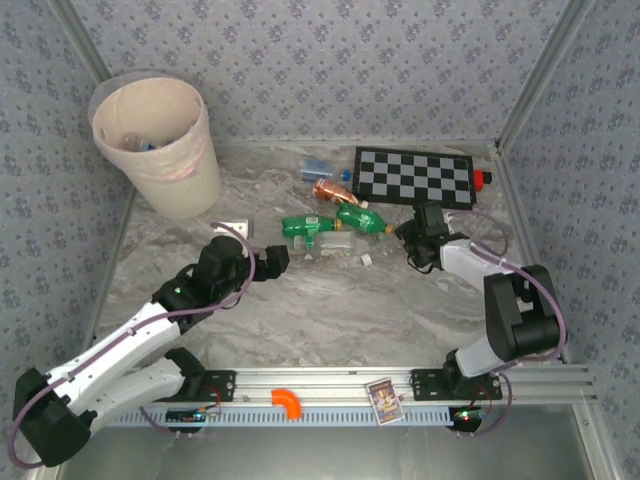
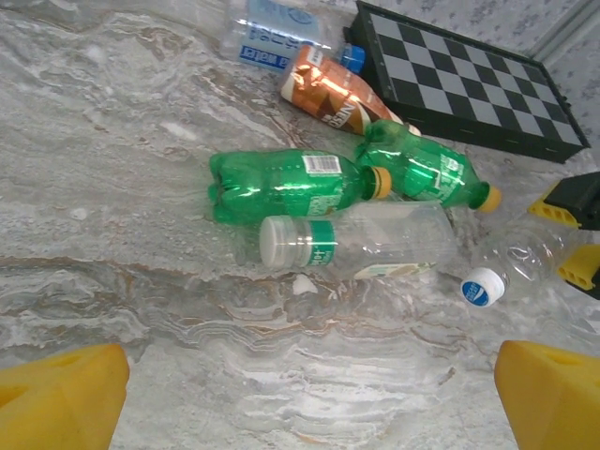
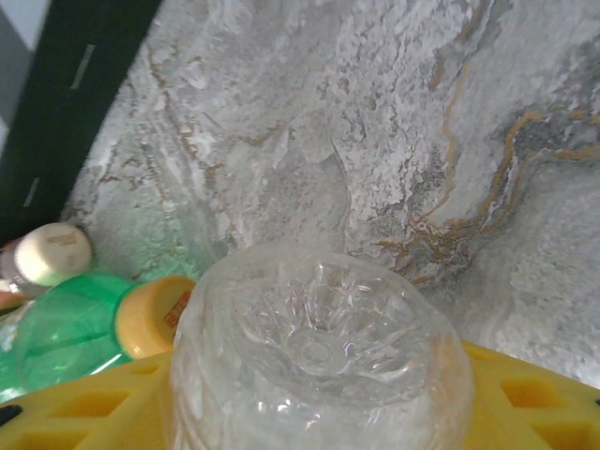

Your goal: Put the plastic bottles in the bin

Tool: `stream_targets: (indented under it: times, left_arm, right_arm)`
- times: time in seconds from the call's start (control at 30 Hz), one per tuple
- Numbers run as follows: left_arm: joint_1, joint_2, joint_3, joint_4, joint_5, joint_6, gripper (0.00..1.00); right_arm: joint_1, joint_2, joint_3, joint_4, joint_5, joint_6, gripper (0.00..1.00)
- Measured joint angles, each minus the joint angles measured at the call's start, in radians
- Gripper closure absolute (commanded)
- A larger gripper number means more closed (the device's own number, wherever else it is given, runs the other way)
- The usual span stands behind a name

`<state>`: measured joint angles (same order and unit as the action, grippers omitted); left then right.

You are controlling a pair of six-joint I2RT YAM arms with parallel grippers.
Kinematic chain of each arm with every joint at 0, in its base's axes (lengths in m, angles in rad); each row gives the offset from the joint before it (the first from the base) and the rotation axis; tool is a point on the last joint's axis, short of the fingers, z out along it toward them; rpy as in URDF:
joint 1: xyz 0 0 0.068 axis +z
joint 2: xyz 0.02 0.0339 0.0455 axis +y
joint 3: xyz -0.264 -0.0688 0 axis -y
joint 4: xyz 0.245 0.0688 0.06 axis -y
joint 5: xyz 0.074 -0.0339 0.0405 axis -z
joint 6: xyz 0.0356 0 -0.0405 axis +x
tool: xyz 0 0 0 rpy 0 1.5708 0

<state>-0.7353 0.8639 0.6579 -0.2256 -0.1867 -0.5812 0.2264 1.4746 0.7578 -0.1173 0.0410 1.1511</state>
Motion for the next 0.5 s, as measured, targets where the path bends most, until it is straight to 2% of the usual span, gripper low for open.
stream_targets:
  times: [0.17, 0.3, 0.5]
  left_arm:
    - [0.0, 0.014, 0.003, 0.005, 0.073, 0.04, 0.08]
    - [-0.006, 0.064, 0.012, 0.037, 0.174, 0.066, 0.17]
    - [-0.104, 0.192, 0.056, 0.109, 0.272, 0.091, 0.25]
  right_arm:
    - [0.003, -0.129, -0.01, -0.023, 0.017, -0.046, 0.41]
    - [0.031, -0.254, -0.01, -0.039, 0.039, -0.093, 0.41]
    - [0.125, -0.399, -0.004, -0.078, 0.059, -0.163, 0.41]
